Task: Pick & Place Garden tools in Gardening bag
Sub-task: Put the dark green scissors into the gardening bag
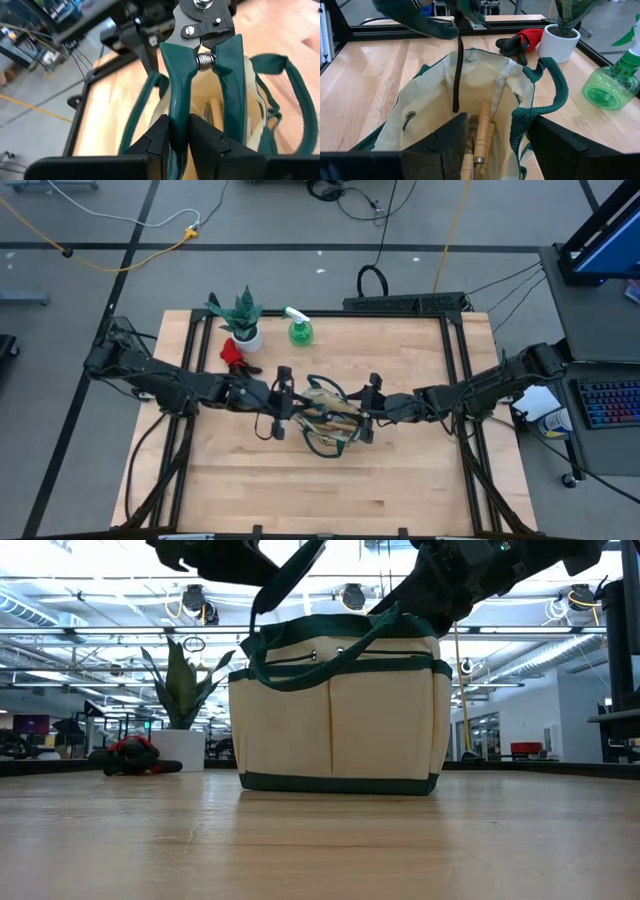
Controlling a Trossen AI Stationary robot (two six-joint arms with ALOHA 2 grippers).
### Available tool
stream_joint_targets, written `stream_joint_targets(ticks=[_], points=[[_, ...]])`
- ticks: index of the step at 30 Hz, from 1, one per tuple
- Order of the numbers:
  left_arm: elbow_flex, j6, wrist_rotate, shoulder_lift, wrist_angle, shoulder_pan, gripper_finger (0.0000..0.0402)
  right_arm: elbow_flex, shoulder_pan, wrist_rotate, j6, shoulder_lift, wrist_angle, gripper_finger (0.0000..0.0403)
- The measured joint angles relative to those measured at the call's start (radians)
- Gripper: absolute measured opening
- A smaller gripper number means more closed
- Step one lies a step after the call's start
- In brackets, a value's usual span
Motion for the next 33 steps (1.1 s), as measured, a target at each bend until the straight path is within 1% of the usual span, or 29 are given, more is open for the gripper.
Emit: stream_joint_targets(ticks=[4, 8, 13, 15, 19, 27, 33], points=[[0.0, -0.037, 0.0, 0.0, -0.048, 0.0, 0.006, 0.0, 0.0, 0.0, 0.0, 0.0, 0.0, 0.0196], [0.0, -0.068, 0.02, 0.042, -0.054, 0.002, 0.006, 0.0, 0.0, 0.0, 0.0, 0.0, 0.0, 0.0196], [-0.001, -0.036, 0.018, 0.137, -0.043, 0.0, 0.006, 0.0, 0.001, 0.0, 0.0, 0.0, 0.0, 0.0196], [-0.001, -0.033, 0.019, 0.164, -0.014, 0.0, 0.006, 0.0, 0.002, 0.0, 0.0, 0.0, -0.001, 0.0196], [-0.001, -0.031, 0.019, 0.19, 0.016, 0.0, 0.006, 0.0, 0.002, 0.0, 0.0, 0.0, -0.002, 0.0196], [0.0, -0.038, 0.02, 0.229, -0.004, 0.017, 0.006, 0.0, 0.002, -0.001, 0.002, 0.0, 0.0, 0.0196], [0.001, -0.045, 0.083, 0.257, -0.041, 0.038, 0.006, 0.0, 0.002, -0.001, 0.003, 0.0, 0.0, 0.0196]])
